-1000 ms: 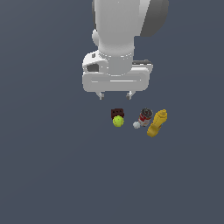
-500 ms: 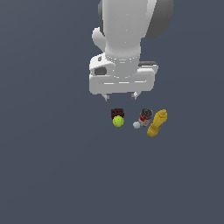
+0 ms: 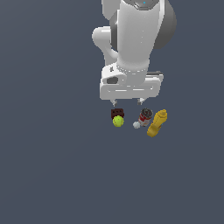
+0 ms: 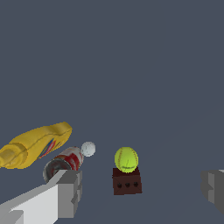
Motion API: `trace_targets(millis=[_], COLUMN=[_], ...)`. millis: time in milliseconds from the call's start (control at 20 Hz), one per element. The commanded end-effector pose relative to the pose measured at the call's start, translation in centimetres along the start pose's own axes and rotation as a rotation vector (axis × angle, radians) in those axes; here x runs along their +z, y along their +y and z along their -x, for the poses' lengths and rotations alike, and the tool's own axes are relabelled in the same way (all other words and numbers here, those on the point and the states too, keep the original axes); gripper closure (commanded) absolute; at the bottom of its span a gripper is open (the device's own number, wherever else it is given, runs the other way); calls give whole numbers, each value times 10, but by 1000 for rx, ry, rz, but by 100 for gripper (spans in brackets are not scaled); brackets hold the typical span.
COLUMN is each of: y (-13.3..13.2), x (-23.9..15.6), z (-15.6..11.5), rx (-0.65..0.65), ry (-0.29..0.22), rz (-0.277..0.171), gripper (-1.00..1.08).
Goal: Pick up a designated object from a clutter of objects.
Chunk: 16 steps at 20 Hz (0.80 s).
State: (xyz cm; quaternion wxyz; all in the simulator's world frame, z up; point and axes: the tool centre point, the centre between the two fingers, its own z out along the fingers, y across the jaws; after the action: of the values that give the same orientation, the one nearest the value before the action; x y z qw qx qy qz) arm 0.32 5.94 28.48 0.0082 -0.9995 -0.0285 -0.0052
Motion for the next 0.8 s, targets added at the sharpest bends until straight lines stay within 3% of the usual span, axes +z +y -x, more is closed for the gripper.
trace_targets(millis=[0, 750], y=[-14, -119], x=[16, 133], z=[4, 67], rx=[-2, -25], ry=[-2, -9], rz=[5, 20], gripper=[-92, -92])
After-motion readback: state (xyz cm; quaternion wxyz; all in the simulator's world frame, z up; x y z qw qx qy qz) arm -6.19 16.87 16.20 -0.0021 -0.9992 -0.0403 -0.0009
